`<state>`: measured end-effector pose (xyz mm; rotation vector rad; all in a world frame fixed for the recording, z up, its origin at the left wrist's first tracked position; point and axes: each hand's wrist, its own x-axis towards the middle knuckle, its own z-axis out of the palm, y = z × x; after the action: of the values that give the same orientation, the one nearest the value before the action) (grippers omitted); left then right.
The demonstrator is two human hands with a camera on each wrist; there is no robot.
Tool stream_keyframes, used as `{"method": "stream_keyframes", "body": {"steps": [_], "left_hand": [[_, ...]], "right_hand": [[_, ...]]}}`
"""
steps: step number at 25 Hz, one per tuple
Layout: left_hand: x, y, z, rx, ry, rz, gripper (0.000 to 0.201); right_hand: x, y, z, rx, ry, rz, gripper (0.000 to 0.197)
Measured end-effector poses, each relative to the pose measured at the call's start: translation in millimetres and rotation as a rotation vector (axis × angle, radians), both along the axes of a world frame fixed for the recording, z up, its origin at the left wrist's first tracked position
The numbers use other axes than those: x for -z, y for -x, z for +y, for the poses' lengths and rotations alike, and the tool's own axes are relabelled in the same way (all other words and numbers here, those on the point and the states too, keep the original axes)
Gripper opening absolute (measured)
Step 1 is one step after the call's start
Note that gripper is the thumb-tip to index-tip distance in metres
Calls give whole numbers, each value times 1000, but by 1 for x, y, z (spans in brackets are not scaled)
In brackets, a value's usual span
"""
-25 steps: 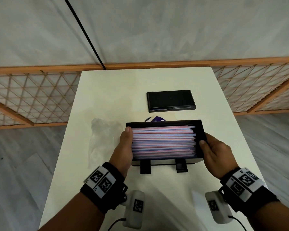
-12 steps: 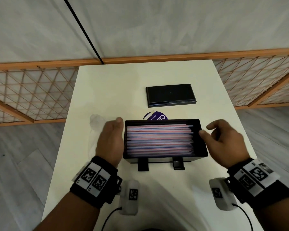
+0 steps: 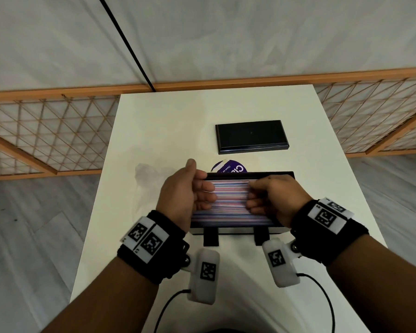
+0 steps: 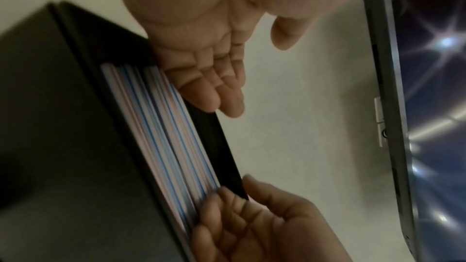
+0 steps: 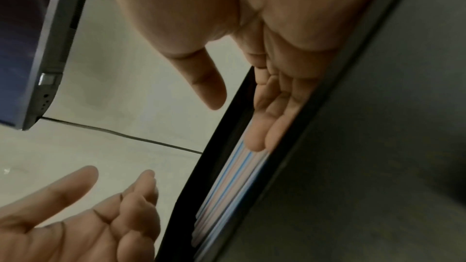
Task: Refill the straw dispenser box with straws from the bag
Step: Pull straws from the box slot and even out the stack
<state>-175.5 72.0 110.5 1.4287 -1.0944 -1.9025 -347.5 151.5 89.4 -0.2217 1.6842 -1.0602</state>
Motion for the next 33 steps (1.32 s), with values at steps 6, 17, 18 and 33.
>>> {"method": "stream_keyframes", "body": {"steps": [6,17,18,33], "left_hand": [[1,7,3,11,-46,-7,45],[12,31,5,179,-297,-147,50],[13,33,5,193,-304,-166,50],[17,33,2,314,-242,-338,51]], "right_hand": [[-5,10,-1,3,1,-118,9],[0,3,-4,49,-18,-235,11],[0,2,-3,57,-7,-251,10],[5,2,-5,150,63,-353,13]]}}
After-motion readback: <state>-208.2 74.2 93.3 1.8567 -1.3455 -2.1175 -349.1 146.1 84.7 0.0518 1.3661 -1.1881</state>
